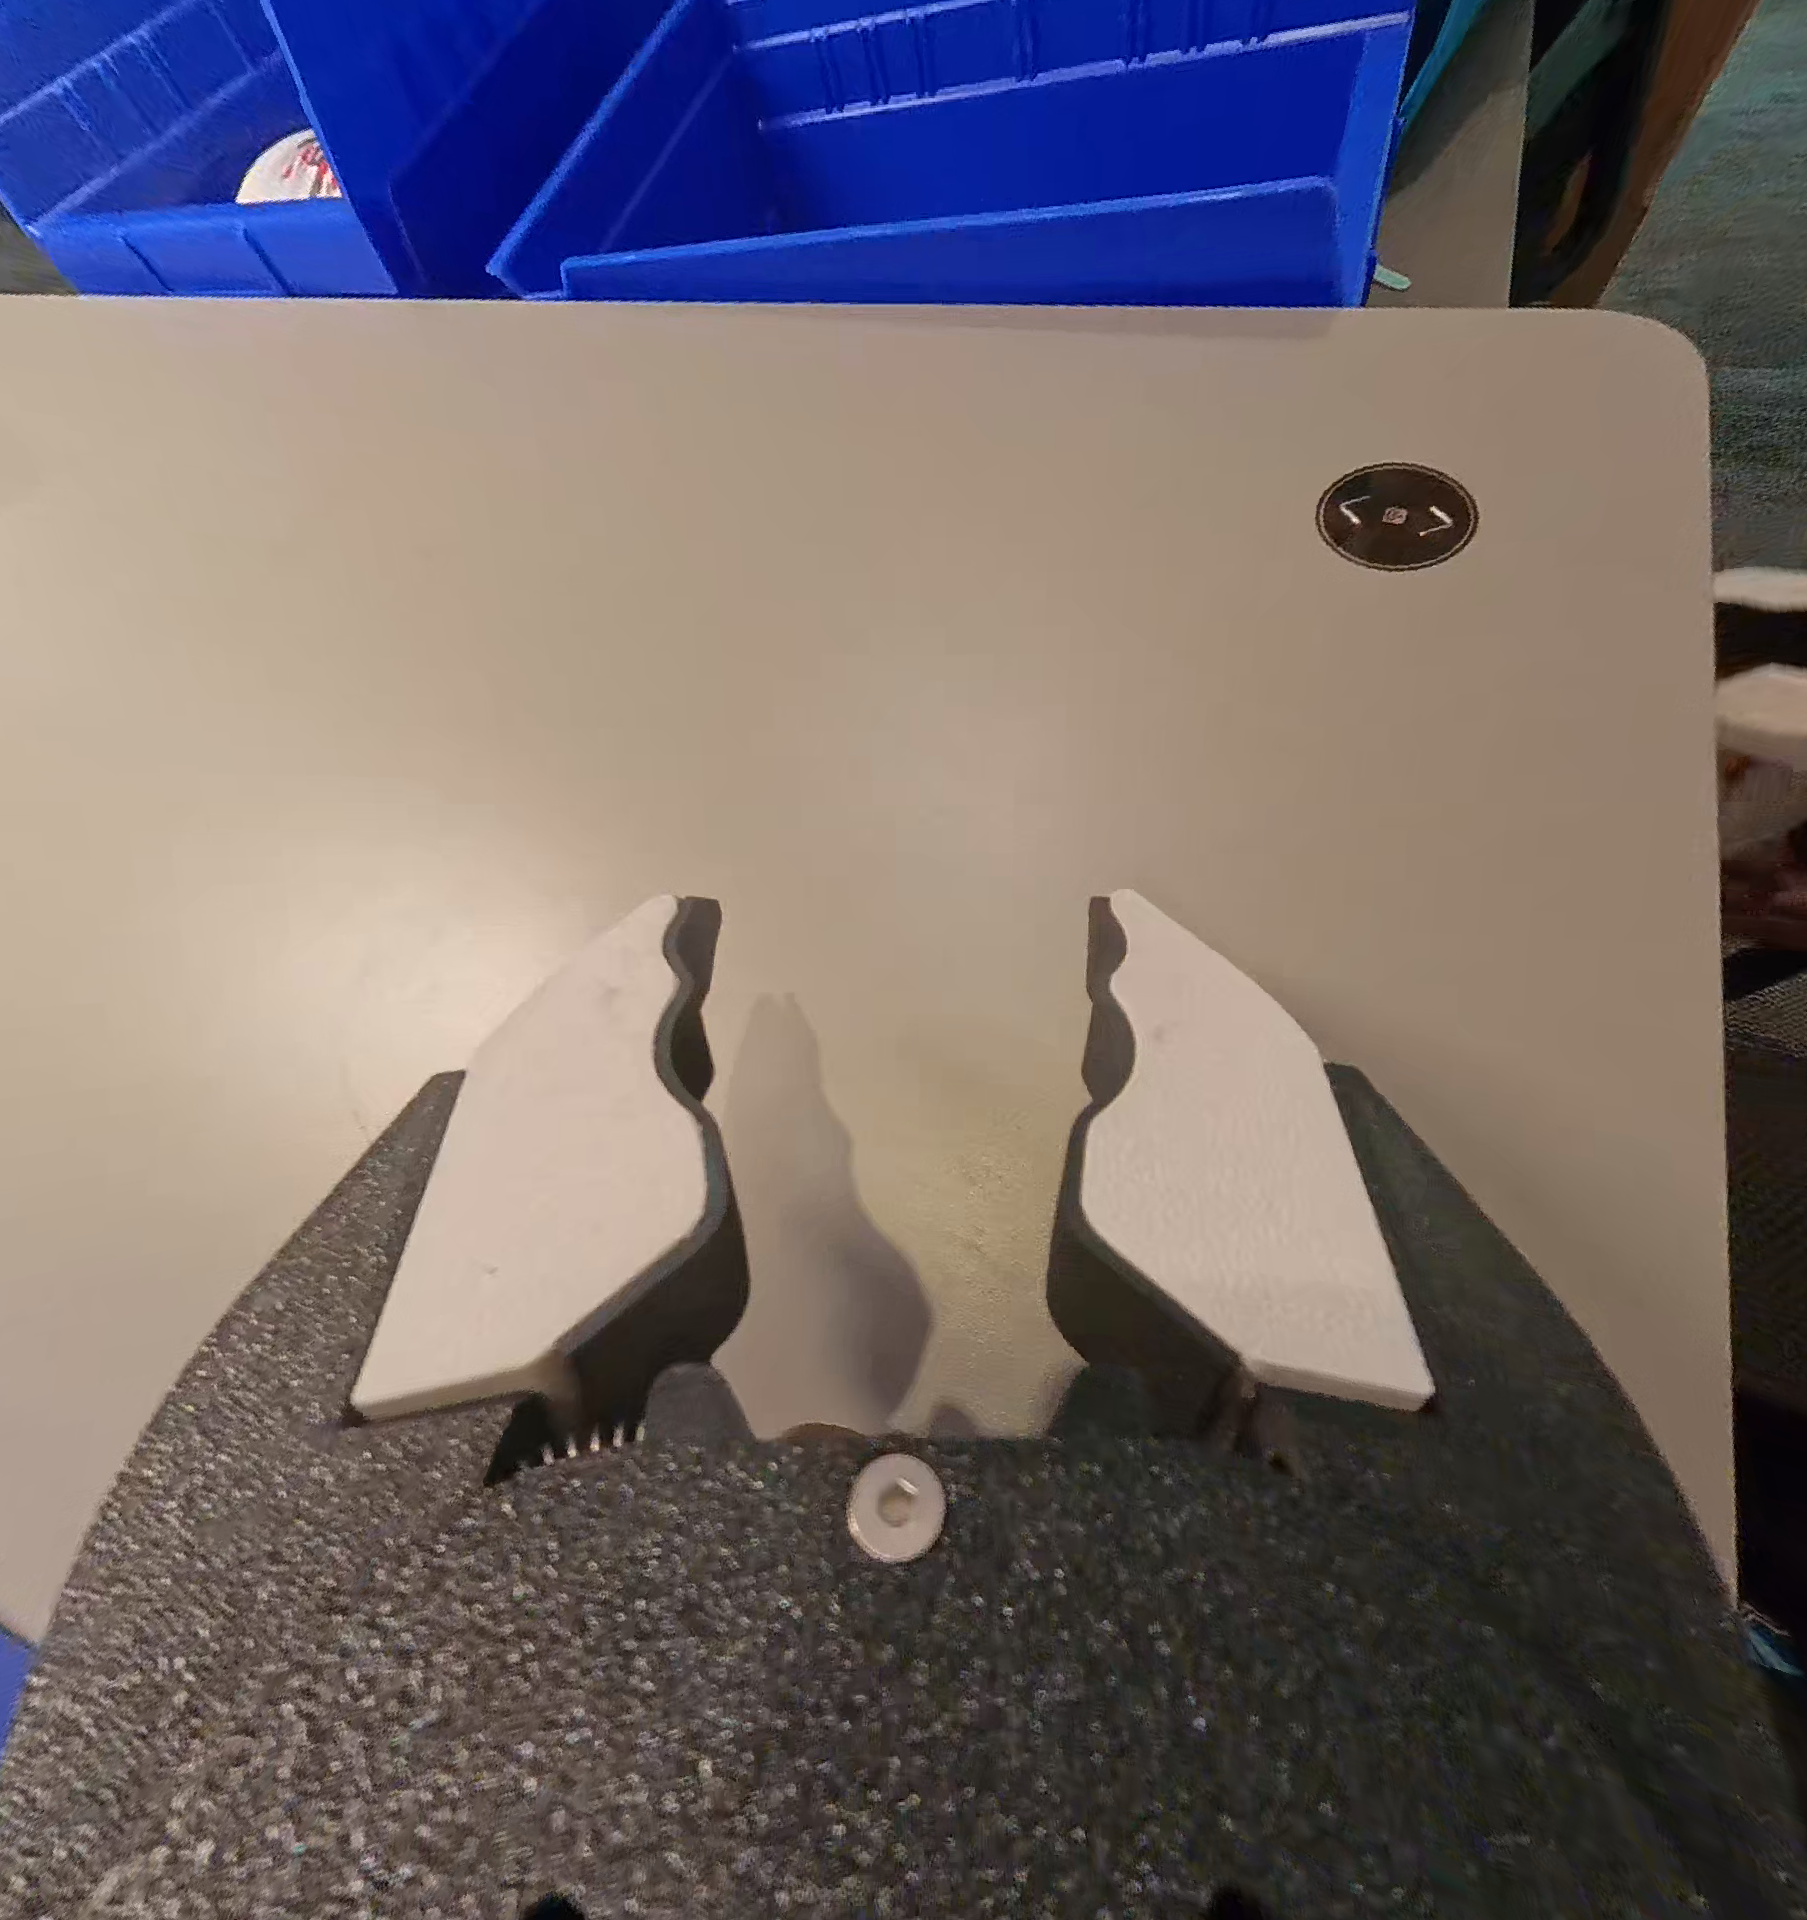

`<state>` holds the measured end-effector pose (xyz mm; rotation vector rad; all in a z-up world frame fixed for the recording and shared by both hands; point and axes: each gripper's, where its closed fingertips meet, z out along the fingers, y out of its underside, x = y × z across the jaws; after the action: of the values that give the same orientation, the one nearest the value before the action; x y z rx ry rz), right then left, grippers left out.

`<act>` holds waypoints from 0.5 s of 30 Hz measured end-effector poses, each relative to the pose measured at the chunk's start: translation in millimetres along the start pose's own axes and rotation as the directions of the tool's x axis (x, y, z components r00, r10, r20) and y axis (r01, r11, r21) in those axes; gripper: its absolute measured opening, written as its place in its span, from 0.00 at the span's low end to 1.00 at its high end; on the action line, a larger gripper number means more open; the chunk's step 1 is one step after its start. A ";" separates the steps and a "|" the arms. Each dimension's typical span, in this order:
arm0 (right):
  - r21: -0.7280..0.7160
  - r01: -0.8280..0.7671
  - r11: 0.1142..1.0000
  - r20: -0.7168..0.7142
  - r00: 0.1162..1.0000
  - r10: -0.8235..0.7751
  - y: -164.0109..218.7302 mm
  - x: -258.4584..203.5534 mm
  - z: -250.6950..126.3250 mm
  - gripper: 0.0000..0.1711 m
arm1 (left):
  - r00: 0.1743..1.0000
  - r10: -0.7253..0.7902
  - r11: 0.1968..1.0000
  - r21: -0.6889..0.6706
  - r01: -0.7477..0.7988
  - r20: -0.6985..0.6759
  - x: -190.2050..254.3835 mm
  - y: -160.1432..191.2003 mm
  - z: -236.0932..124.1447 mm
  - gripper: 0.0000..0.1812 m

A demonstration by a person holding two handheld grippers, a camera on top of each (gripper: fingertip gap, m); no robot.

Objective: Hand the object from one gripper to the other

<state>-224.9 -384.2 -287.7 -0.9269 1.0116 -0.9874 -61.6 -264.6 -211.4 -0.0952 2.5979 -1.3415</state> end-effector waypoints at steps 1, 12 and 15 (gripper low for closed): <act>0.010 0.033 0.999 -0.007 0.999 -0.033 16.6 -1.6 -7.2 0.18 | 1.000 0.009 1.000 -0.001 -0.009 0.004 0.5 0.0 0.1 0.39; -0.706 -0.316 0.633 -0.471 0.878 -0.087 353.0 74.8 -110.9 0.32 | 0.998 0.037 0.999 0.014 -0.038 0.056 -2.0 -2.0 -1.5 0.41; -0.828 -0.353 0.435 -0.437 0.893 -0.106 407.6 67.2 -140.8 0.32 | 0.997 0.032 0.999 0.033 -0.034 0.066 -3.3 -4.3 -3.3 0.42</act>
<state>-257.7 -354.7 -721.9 -1.5031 2.0893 -0.4369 -59.2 -263.9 -205.5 -0.0890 2.5109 -1.3473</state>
